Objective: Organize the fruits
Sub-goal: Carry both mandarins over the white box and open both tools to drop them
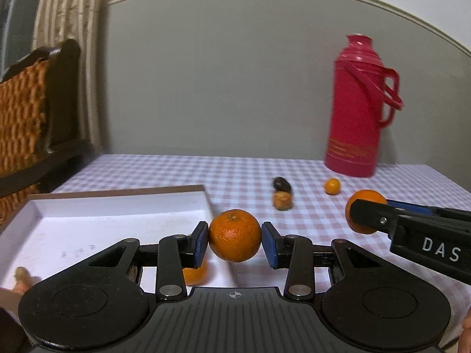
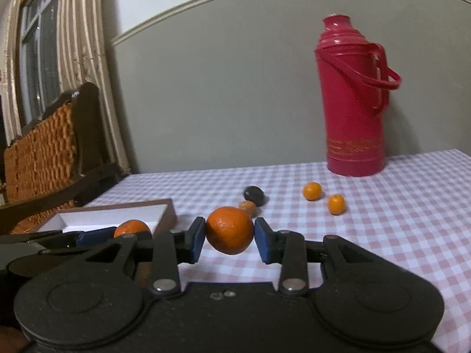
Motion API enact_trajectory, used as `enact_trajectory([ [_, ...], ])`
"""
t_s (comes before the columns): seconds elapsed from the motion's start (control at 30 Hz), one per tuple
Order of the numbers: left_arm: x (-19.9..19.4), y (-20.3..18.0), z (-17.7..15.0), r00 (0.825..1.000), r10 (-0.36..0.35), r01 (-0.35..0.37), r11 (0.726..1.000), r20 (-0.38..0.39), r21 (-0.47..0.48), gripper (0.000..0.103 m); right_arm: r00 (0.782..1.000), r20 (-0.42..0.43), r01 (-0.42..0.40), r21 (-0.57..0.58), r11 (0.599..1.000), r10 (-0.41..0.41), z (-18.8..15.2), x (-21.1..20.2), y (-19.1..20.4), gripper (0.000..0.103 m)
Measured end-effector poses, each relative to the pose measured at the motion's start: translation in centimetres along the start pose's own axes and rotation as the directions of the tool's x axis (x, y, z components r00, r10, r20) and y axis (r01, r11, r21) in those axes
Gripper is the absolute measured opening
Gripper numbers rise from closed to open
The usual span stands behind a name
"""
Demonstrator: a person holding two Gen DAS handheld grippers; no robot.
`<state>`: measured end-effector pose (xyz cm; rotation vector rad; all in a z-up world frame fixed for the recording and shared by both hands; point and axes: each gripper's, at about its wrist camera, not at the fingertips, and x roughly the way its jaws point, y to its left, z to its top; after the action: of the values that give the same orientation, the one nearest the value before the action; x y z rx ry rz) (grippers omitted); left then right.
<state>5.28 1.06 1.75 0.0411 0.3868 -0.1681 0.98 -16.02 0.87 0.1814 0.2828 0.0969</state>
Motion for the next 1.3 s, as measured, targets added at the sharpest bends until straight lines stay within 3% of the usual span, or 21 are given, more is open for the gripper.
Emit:
enact_trajectory([
  [0.47, -1.8, 5.8, -0.4, 0.989, 0.134, -0.131, 0.989, 0.054, -0.065, 0.04, 0.989, 0.038, -0.139, -0.023, 0.99, 0.14, -0.3, 1.9, 4.8, 0.028],
  [0.97, -2.9, 11.1, -1.1, 0.957, 0.281, -0.27, 0.954, 0.072, -0.133, 0.04, 0.979, 0.038, -0.197, -0.049, 0.979, 0.199, -1.0, 3.6, 8.4, 0.028],
  [1.3, -2.6, 14.4, -1.6, 0.933, 0.357, -0.344, 0.92, 0.04, -0.187, 0.04, 0.975, 0.031, -0.219, -0.045, 0.975, 0.22, -1.0, 5.1, 10.0, 0.028],
])
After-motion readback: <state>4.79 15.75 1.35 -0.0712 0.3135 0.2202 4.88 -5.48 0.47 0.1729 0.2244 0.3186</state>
